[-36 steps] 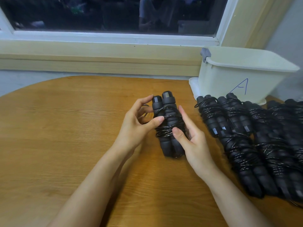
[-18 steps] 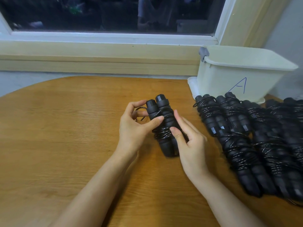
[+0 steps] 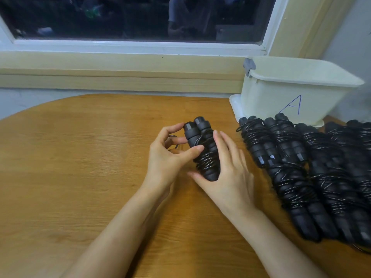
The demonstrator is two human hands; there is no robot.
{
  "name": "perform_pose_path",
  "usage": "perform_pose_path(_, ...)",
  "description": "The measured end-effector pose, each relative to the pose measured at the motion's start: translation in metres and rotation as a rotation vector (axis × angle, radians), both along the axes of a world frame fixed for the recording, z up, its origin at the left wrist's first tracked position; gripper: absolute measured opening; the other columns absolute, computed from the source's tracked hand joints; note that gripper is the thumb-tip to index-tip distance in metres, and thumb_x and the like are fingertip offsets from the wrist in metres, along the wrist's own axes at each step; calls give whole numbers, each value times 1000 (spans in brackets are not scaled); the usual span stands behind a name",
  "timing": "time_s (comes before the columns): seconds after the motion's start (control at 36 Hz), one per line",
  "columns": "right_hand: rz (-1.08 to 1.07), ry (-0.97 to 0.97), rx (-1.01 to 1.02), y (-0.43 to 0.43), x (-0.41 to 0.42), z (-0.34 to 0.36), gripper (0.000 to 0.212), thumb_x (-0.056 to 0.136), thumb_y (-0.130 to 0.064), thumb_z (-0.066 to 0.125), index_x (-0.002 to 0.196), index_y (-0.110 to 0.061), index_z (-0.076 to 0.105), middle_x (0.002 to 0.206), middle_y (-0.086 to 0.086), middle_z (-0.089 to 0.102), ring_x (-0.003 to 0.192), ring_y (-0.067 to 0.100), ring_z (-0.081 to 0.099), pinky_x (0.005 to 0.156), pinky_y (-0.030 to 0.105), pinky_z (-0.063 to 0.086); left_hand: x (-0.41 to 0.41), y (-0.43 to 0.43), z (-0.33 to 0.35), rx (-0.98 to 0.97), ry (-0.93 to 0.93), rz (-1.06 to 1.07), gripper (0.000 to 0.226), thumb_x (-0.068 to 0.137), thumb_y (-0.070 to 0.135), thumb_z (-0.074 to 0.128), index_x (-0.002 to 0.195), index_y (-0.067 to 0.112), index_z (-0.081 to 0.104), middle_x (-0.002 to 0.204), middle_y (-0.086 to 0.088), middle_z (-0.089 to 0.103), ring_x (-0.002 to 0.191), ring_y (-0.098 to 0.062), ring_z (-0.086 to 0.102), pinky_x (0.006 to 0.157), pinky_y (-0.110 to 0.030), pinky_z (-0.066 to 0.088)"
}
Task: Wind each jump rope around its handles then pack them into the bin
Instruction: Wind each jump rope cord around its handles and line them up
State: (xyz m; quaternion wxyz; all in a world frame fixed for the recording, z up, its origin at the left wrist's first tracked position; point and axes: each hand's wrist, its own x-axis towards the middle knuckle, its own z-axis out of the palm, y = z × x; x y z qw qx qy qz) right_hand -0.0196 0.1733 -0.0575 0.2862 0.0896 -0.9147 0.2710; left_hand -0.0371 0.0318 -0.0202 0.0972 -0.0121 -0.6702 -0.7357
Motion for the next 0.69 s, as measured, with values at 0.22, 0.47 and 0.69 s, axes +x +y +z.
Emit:
perform_pose_path(0.22,-41,110,206,2,-1,-3,84,76,-43,77,148,-14,44,142,13,53,120,32,56,88,49,57,3,2,1,-13,13,28,60,70,6,85,122,19,57,97,-2,64,61,-3,63,61,-15,51)
perform_pose_path(0.47,-11,84,184,2,-4,-5,78,87,-36,65,155,-23,28,146,23,42,122,39,51,89,46,52,5,1,6,-9,20,-84,62,75,-1,79,129,22,57,104,-3,68,65,-6,67,64,-17,52)
perform_pose_path(0.69,14,128,22,9,-6,-6,79,83,-39,71,152,-23,37,137,13,54,118,30,59,71,34,56,5,0,6,-20,32,-141,63,77,0,77,132,22,57,105,0,69,72,-8,68,72,-21,56)
